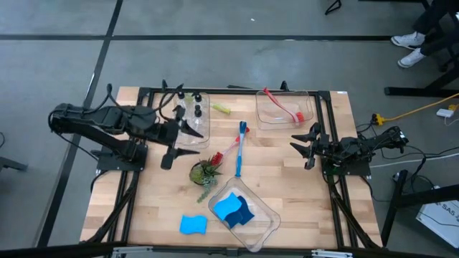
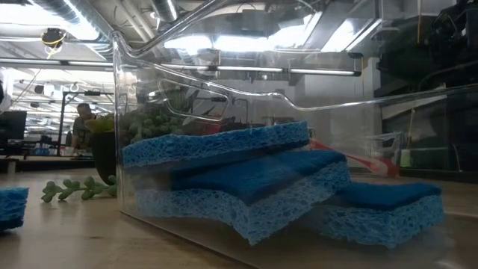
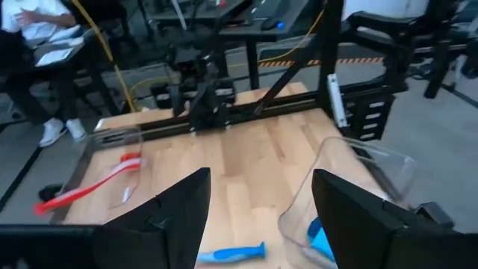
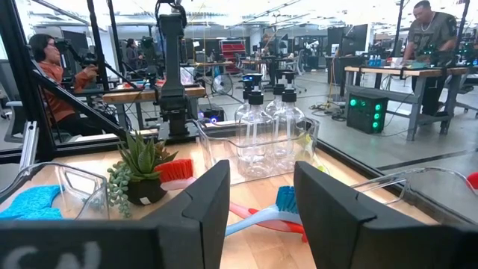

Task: Pick & Place Kitchen Sink Supplies
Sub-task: Put the blue sponge into the bottom transparent bin

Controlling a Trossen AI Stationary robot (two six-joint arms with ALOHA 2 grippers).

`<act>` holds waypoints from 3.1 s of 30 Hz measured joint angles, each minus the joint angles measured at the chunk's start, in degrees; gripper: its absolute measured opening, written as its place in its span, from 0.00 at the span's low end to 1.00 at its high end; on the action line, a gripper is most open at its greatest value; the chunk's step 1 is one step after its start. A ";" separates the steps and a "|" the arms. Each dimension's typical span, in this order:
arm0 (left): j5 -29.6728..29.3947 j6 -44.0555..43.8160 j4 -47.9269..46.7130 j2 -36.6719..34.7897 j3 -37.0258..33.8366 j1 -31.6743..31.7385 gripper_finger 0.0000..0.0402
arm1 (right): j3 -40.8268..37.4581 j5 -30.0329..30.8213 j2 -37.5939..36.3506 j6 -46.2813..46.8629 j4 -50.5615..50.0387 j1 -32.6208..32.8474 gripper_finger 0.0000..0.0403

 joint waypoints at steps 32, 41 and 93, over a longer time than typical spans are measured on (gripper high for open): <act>-16.27 -23.89 6.80 31.00 0.00 -30.39 0.57 | 0.00 0.00 0.00 0.09 0.01 0.01 0.37; -13.65 -30.86 4.00 36.82 0.00 -33.22 0.57 | 0.00 0.01 0.02 0.04 0.00 -0.01 0.37; -5.05 -59.39 -4.82 48.43 -0.77 -37.08 0.01 | 0.00 0.00 0.00 0.08 0.01 0.01 0.37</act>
